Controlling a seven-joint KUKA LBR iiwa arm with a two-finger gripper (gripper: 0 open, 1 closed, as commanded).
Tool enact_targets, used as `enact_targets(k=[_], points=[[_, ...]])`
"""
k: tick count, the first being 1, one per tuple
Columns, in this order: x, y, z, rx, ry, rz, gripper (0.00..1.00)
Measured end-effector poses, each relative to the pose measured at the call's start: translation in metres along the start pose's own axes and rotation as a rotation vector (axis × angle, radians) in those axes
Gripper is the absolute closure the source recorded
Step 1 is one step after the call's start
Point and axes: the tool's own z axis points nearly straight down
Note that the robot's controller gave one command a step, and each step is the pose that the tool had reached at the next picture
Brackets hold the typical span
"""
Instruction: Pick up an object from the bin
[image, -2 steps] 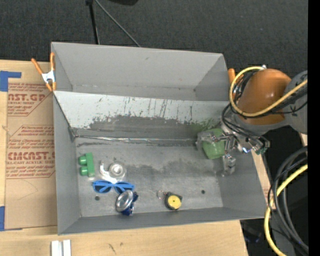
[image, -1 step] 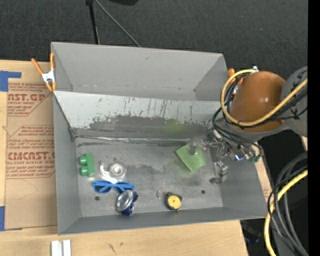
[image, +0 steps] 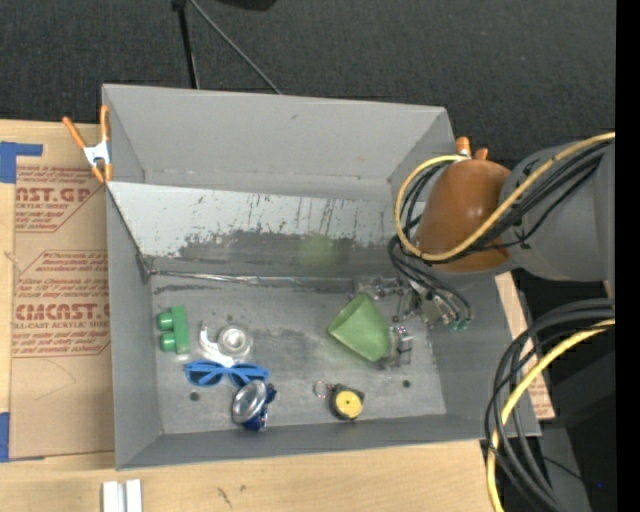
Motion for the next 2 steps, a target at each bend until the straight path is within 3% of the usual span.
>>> enact_targets(k=[1,2], points=[[-0.001,-0.001,-0.002,0.003,-0.002,0.000,1.00],[0.005,0.013,-0.157,0.007,-0.010,-0.025,1.00]])
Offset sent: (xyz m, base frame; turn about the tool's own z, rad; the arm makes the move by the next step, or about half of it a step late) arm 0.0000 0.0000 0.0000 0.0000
